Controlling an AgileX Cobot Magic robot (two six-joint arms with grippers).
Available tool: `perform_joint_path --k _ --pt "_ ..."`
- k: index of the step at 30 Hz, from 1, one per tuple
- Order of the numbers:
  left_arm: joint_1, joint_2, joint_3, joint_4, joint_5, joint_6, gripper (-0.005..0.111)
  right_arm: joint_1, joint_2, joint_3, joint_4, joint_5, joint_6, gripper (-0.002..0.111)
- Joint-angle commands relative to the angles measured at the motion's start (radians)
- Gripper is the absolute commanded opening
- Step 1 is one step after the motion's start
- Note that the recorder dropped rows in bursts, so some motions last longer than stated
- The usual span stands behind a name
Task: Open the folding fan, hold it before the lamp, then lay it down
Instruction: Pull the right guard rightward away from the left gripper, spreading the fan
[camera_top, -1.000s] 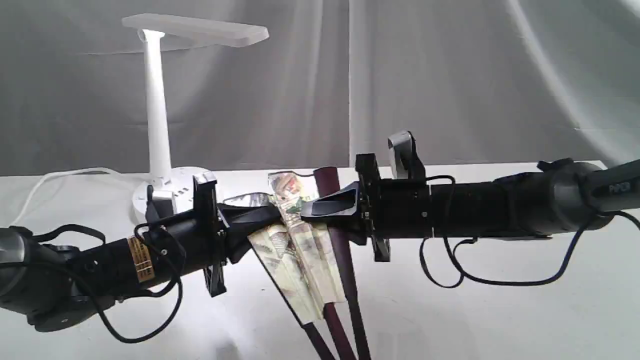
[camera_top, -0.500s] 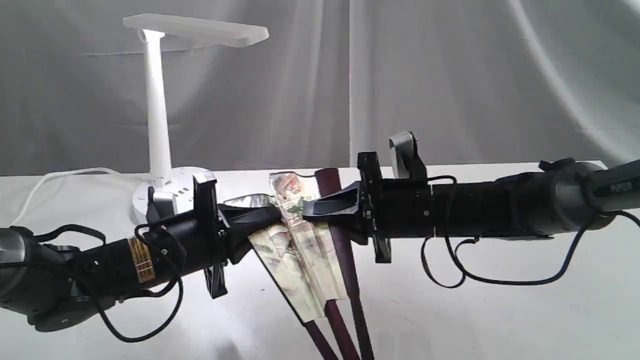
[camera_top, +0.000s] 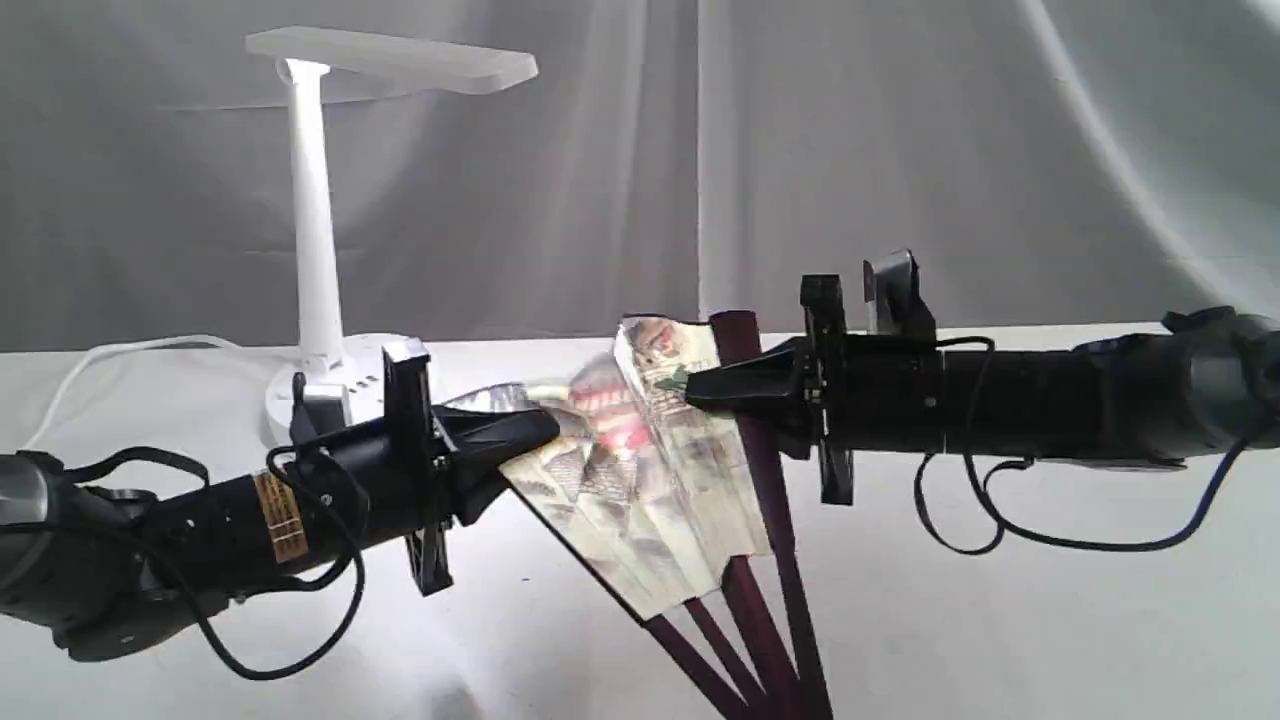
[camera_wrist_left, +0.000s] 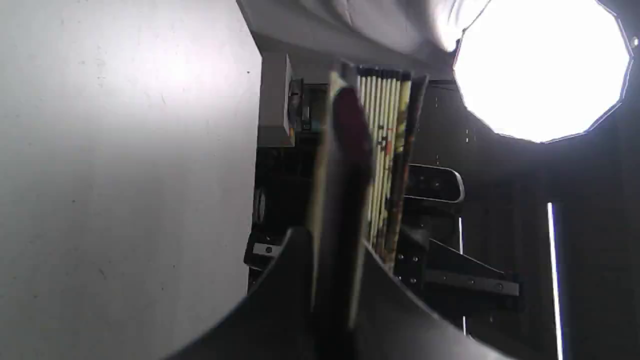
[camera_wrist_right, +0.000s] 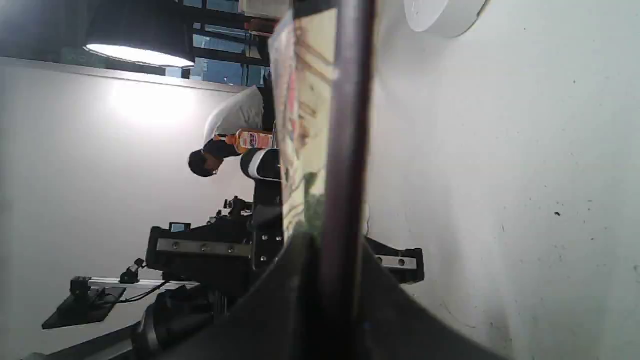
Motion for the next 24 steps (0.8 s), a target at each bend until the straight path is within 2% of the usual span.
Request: perform_joint_path --k 1,7,24 --pt "0.023 0.002 -0.002 0.019 -0.023 -0.016 0.0 -0.028 -0.009 -0.005 0.03 -0.014 -0.019 0.0" --pt "0.074 0.002 -0.002 0.027 -0.023 0.003 0.0 -0.065 -0.009 -0.005 0.03 -0.014 -0.019 0.0" --pt "0.149 0.002 -0.002 0.026 -0.023 0.006 0.0 -0.195 -0.006 -0.005 0.03 -0.014 -0.019 0.0"
